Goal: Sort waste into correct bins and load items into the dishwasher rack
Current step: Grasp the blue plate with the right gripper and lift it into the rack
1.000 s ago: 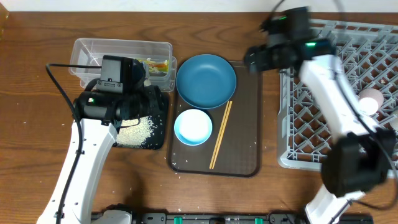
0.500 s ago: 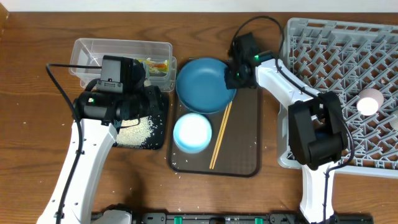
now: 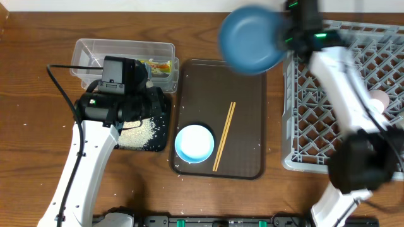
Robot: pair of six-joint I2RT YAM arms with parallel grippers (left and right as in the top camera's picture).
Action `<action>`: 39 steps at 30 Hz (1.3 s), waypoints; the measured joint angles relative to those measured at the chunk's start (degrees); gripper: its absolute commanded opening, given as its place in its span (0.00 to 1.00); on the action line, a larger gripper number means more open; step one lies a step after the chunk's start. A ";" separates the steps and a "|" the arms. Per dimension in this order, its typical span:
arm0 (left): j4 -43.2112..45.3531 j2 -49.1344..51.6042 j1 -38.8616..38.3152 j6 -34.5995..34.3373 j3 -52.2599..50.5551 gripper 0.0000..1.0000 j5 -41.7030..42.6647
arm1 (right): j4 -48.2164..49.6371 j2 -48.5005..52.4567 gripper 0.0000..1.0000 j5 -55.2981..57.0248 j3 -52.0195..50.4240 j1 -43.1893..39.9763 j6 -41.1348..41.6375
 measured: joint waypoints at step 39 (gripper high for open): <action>0.42 0.00 0.00 0.00 0.00 0.44 -0.02 | 40.76 13.33 0.01 46.36 1.22 -33.99 -52.72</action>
